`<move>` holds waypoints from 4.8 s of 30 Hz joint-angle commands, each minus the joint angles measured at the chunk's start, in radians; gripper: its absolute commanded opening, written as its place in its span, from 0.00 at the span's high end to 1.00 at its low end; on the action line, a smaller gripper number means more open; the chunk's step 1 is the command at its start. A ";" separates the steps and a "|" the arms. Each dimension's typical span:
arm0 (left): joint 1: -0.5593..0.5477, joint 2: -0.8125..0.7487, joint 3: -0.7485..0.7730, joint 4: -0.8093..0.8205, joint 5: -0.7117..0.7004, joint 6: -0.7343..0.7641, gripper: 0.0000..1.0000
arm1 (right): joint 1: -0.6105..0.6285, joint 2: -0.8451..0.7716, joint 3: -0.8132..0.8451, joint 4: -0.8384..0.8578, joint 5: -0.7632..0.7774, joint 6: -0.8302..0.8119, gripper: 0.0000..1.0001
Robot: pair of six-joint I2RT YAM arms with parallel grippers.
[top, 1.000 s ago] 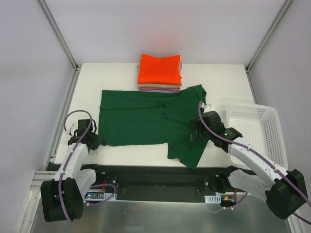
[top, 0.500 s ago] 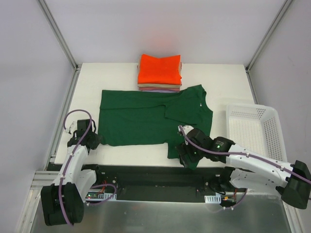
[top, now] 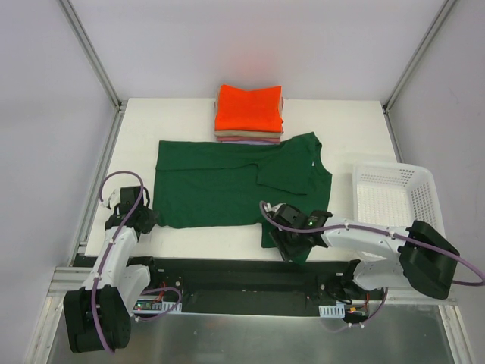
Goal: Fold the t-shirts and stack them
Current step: Grap the side of the flattened tshirt closest away from the robot with both arms, then fold the other side of the tshirt into a rectangle, then rotate the tshirt 30 degrees
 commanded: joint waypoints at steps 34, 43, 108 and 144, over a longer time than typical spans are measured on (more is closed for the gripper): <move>0.011 -0.136 0.187 -0.234 -0.086 -0.090 1.00 | -0.075 -0.277 0.155 -0.255 0.027 0.012 1.00; 0.011 0.077 0.304 -0.145 -0.046 -0.092 1.00 | -0.308 -0.155 0.293 -0.154 0.006 -0.083 1.00; -0.064 0.783 0.822 0.061 0.247 0.163 0.01 | -0.653 0.436 0.680 0.075 -0.020 -0.207 0.04; -0.690 0.189 0.364 -0.033 0.240 0.055 0.01 | -0.954 0.682 1.113 -0.098 -0.050 -0.221 0.04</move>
